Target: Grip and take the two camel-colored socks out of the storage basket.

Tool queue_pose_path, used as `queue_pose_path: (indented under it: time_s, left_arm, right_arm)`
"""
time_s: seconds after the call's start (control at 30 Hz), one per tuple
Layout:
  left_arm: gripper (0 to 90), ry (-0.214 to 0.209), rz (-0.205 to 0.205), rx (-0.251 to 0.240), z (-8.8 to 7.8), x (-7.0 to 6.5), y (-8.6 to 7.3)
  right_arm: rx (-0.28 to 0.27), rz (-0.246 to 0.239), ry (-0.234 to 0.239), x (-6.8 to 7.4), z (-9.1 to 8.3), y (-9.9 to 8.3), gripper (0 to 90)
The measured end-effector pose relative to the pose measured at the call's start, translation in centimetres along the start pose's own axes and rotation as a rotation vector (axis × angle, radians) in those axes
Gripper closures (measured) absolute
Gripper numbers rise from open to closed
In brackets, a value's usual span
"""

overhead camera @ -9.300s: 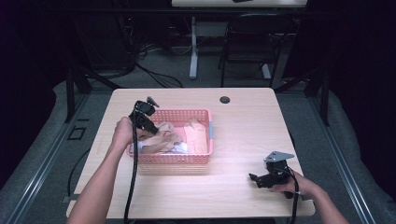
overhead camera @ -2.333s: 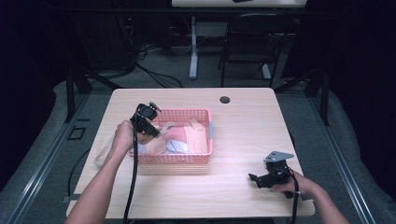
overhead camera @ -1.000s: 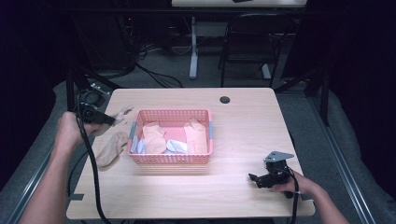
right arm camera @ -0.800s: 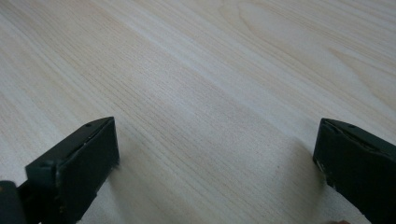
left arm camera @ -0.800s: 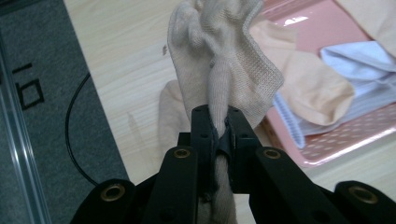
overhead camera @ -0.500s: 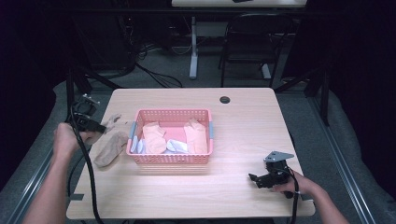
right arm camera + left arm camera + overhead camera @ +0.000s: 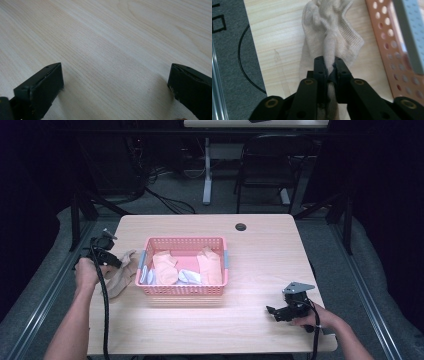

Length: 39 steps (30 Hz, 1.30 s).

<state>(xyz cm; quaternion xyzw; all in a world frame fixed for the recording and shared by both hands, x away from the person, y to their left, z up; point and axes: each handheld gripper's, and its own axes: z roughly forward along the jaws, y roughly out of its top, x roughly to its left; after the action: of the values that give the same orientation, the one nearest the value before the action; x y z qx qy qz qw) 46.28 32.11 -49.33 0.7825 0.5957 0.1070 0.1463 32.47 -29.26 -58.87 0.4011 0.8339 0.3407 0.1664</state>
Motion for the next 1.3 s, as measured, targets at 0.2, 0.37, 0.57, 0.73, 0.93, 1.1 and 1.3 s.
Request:
queue_pose_path:
  time_s: [0.2, 0.37, 0.57, 0.73, 0.93, 1.1, 1.3]
  left_arm:
    - [53.7, 0.016, -0.011, 0.011, 0.1, 0.2, 0.1]
    - [36.7, 0.034, -0.016, -0.026, -1.2, 0.3, -0.5]
    - [24.0, 0.013, 0.013, -0.070, -3.7, -0.3, -1.6]
    - [17.2, 0.002, 0.048, -0.102, -5.6, -1.4, -2.6]
    - [13.9, -0.001, 0.078, -0.149, -7.1, -2.8, -4.4]
    - [7.7, -0.006, 0.082, -0.159, -6.8, -3.7, -6.4]
    - [1.9, -0.005, 0.087, -0.152, -5.5, -4.9, -9.0]
  right_arm:
    - [-0.001, -0.001, 0.001, 0.0, 0.0, 0.0, 0.0]
    - [-0.001, -0.001, 0.000, 0.0, 0.0, 0.0, 0.0]
    - [-0.001, 0.000, 0.000, 0.0, 0.0, 0.0, 0.0]
    - [-0.004, 0.000, 0.002, 0.0, 0.0, 0.0, 0.0]
    - [-0.004, 0.000, 0.001, 0.0, 0.0, 0.0, 0.0]
    - [-0.004, 0.001, 0.000, 0.0, 0.0, 0.0, 0.0]
    - [-0.004, 0.001, 0.001, 0.0, 0.0, 0.0, 0.0]
